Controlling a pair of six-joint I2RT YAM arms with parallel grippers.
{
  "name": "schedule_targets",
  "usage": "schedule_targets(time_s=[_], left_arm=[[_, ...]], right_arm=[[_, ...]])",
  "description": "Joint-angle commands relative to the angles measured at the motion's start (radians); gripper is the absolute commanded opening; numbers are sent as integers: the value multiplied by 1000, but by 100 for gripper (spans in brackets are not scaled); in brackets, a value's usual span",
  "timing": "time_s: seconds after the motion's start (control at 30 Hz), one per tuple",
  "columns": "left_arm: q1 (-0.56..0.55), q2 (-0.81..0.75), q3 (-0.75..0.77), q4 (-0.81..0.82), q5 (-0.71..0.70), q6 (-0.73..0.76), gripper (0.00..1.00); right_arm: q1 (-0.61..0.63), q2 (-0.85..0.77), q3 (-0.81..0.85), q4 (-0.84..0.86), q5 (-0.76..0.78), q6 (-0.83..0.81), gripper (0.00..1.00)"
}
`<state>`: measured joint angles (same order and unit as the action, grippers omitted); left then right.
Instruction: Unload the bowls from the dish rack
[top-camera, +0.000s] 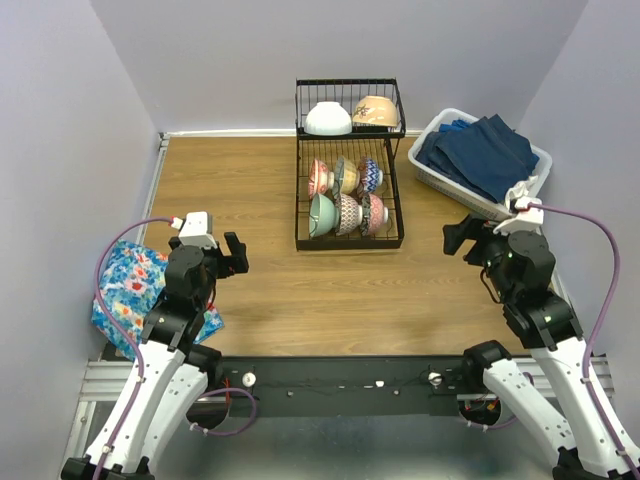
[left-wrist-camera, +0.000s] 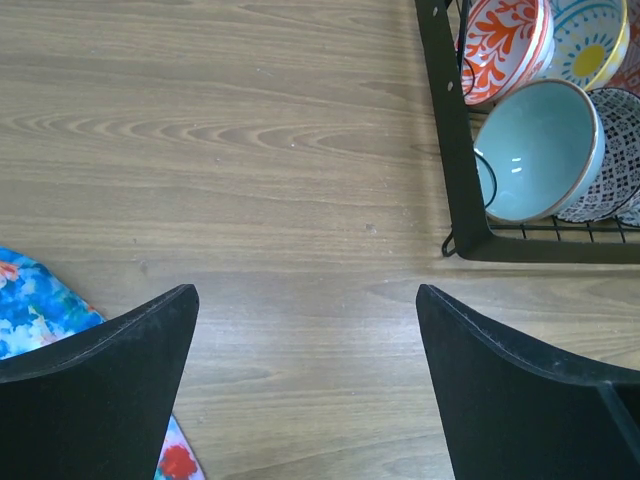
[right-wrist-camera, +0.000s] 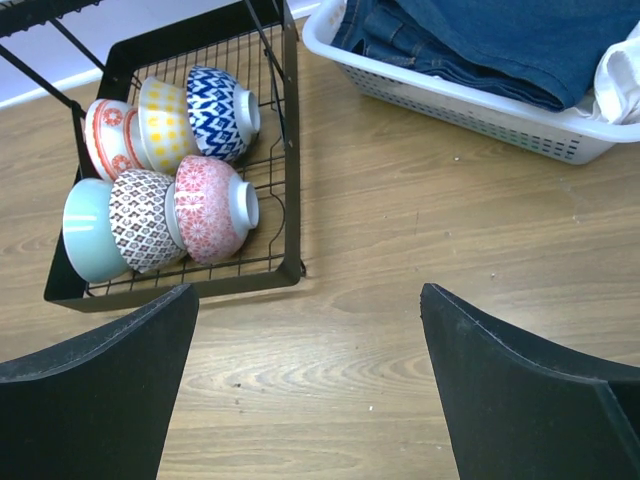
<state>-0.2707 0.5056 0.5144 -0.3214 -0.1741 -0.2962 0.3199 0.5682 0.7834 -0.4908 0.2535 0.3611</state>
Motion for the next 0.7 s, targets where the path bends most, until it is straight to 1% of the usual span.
schedule_targets(time_s=[0.0,0.2,0.33,0.43,0.47,0.5,0.57,0.63,0.67], left_arm=[[-4,7,4,13,13,14,99],[-4,-2,3,18,13,14,99],[-2,-3,6,16,15,17,99],[-4,-9,7,16,21,12,99],[-4,-9,6,16,25,9,99],[-4,-10,6,18,28,2,99],[-2,-10,7,21,36,-3,99],[-5,-10,9,25,48,-1,99],[-10,-18,7,25,45,0,99]], right_arm=[[5,-18,-13,-8,46,-33,100],[5,9,-9,56,55,-62,100],[4,45,13,107,24,-111,100],[5,102,42,146,-26,-163,100],[5,119,51,153,-46,-215,100],[4,152,56,199,-80,-231,100],[4,194,83,218,-73,-238,100],[5,281,143,207,-94,-289,100],[5,317,167,196,-109,-344,100]])
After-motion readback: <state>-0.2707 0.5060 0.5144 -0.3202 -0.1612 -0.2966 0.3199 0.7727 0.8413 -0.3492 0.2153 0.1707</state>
